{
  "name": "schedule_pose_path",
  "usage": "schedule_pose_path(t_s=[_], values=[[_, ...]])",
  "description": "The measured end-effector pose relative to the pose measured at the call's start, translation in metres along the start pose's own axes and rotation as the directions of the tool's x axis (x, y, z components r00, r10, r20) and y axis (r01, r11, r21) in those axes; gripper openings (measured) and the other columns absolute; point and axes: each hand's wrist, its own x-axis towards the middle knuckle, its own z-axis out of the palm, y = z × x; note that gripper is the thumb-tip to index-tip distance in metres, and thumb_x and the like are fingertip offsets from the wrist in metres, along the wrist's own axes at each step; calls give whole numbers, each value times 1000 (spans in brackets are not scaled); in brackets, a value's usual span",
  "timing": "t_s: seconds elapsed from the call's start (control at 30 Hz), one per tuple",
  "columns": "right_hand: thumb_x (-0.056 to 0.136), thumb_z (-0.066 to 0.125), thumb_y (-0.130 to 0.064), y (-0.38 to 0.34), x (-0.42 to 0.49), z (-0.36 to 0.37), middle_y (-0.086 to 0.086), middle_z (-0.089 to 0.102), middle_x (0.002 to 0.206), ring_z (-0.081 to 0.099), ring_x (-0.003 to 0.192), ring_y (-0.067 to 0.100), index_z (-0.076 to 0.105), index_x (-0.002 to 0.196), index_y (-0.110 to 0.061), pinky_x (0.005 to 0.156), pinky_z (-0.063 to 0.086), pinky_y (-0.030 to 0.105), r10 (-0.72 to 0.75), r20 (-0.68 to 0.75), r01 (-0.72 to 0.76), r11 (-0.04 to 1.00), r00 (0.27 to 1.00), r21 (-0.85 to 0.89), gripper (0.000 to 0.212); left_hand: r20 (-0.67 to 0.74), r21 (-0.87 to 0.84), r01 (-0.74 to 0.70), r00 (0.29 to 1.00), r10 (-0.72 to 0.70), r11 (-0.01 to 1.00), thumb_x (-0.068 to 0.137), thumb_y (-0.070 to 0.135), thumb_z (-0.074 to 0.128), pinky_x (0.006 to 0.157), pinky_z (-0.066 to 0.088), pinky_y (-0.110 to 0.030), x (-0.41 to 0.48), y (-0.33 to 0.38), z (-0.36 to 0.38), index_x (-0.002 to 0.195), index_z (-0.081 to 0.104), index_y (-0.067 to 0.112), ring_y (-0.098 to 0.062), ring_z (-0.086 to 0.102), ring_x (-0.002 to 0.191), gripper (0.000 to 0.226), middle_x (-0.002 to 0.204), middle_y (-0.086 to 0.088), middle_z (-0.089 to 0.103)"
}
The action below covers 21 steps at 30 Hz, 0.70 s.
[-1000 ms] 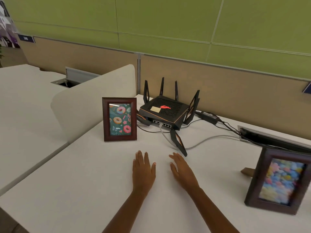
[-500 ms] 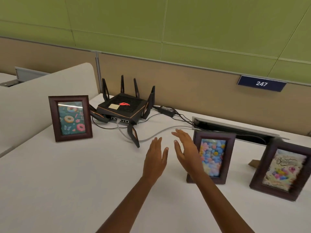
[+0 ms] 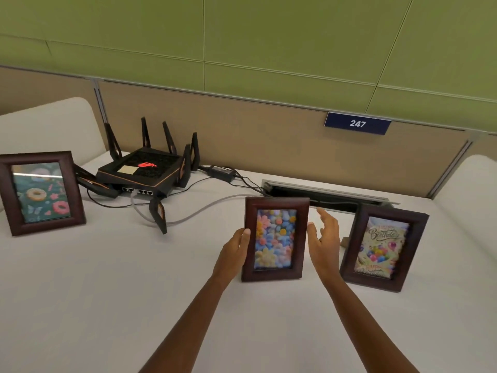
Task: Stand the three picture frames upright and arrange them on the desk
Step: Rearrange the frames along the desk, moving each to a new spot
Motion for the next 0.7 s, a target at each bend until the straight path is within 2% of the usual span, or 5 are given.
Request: schedule_pose_path(t_s=[0.13,0.3,0.43,0.53,0.7], values=[[92,48,-19,27,-1,-1,14,41,142,41,128,26,34,136,-8,103,37,37,185,184,-197,979,965,48,47,13,-92,41,999,-40,995,98,40,25,104,45,-40,-1,-3,9,128,47,13,-28,55,120,46,129,-13,58],[92,47,-27,41,-5,7,9,57,124,59,93,12,45,119,-12,74,52,17,286,504,-396,910,815,125,31,55,-227,88,995,-77,970,98,36,24,105,44,-39,-2,-3,13,132,43,12,-28,53,122,46,134,-13,54],[91,49,-27,47,1,12,-1,60,109,62,88,10,49,111,-20,68,53,18,311,573,-504,837,758,213,21,68,-276,112,993,-97,955,97,39,24,91,46,-23,0,-2,12,130,46,15,-15,58,108,46,117,2,58],[89,53,-24,49,8,13,-4,65,100,66,82,9,55,99,-24,62,57,16,312,617,-550,801,723,239,11,56,-332,95,995,-81,938,97,39,27,63,53,-4,6,-5,13,111,54,23,2,68,76,34,94,13,64],[85,56,-8,51,20,14,-3,69,92,69,81,15,60,90,-22,63,59,21,320,682,-613,754,658,237,16,67,-399,80,996,-58,913,97,37,30,58,55,-9,17,-13,12,93,60,31,2,70,72,31,92,8,68]])
